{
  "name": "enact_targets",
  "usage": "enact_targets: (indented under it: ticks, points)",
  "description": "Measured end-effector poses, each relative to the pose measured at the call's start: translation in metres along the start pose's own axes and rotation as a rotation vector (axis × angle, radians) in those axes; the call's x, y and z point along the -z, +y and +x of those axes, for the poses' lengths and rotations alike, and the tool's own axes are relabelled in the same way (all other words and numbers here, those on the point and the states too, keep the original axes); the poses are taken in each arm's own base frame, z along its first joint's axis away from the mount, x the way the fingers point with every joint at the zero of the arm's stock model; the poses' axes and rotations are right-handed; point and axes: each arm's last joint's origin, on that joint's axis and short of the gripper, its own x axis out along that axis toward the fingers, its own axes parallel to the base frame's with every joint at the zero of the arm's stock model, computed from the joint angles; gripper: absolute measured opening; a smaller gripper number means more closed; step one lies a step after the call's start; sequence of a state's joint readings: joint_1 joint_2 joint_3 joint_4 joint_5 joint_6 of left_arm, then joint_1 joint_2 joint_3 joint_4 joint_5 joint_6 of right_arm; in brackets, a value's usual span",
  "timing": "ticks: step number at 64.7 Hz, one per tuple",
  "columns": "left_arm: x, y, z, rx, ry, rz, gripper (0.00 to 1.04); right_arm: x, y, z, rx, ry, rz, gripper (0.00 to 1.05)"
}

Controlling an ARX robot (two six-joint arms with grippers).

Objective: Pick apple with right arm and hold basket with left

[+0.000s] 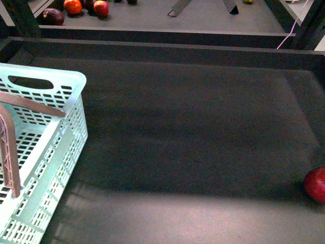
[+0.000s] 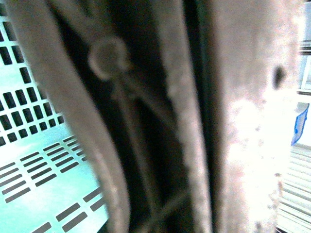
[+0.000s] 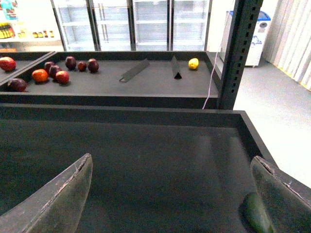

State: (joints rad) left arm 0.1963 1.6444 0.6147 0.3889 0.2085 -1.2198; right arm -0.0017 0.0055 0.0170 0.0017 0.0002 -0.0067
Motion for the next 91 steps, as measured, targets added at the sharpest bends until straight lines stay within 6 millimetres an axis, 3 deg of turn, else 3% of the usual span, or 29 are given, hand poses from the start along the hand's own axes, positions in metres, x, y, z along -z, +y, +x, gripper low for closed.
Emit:
enact_targets:
  ticks: [17,34,48,68,91]
  points:
    - [0.010,-0.013,-0.014,0.005,0.019,0.090,0.15,0.000,0.000,0.000,0.000,0.000,0.000,0.96]
    - [0.035,-0.050,-0.046,0.088,0.102,0.232,0.15,0.000,0.000,0.000,0.000,0.000,0.000,0.96]
    - [0.070,-0.088,-0.069,0.195,0.197,0.377,0.15,0.000,0.000,0.000,0.000,0.000,0.000,0.96]
    - [0.139,-0.133,-0.093,0.367,0.379,0.536,0.15,0.000,0.000,0.000,0.000,0.000,0.000,0.96]
    - [0.180,-0.148,-0.103,0.453,0.458,0.611,0.15,0.000,0.000,0.000,0.000,0.000,0.000,0.96]
